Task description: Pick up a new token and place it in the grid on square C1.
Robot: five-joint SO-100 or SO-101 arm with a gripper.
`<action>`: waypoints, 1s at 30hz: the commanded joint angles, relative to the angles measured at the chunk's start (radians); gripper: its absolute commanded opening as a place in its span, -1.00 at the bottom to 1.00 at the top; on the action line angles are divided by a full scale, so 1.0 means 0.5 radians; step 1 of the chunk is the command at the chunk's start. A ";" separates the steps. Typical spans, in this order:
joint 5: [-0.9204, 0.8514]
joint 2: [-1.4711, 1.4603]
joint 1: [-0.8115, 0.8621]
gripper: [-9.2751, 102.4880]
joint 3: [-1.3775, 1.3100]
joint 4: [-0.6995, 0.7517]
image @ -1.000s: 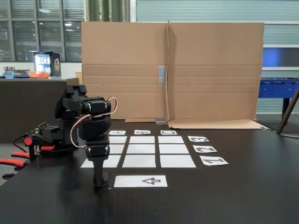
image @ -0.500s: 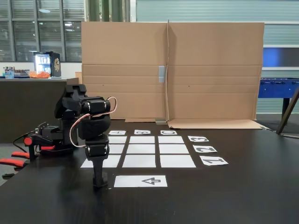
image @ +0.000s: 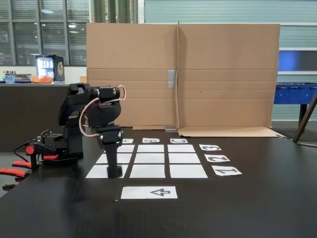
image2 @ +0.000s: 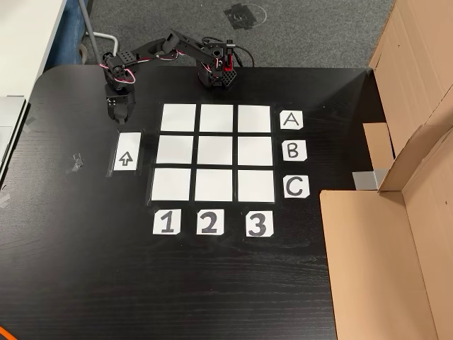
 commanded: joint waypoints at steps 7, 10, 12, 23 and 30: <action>-0.018 0.331 -0.270 -0.84 0.132 -0.021; -0.015 0.380 -0.347 -0.84 0.184 -0.021; -0.012 0.402 -0.390 -0.84 0.209 -0.021; -0.012 0.503 -0.583 -0.84 0.322 -0.141; -0.018 0.528 -0.678 -0.84 0.430 -0.368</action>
